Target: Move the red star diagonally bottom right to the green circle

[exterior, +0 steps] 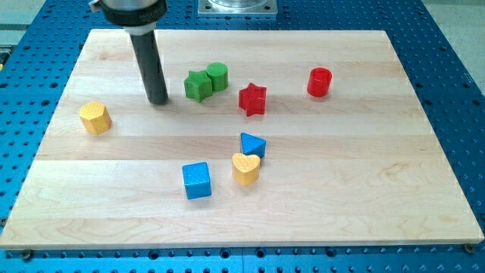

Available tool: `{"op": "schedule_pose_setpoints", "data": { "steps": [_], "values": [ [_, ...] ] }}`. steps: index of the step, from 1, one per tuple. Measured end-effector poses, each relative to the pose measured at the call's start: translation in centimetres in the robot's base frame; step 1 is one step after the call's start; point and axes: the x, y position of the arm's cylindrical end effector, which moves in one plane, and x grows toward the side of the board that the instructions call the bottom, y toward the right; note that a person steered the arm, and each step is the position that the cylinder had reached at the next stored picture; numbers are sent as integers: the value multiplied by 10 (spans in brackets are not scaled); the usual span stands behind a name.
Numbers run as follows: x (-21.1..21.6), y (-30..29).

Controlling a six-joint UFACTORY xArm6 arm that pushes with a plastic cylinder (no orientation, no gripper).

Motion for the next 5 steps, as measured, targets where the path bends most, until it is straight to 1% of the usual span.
{"op": "schedule_pose_setpoints", "data": {
  "steps": [1, 3, 4, 5],
  "values": [
    [2, 26],
    [-57, 91],
    [-70, 99],
    [-45, 58]
  ]
}}
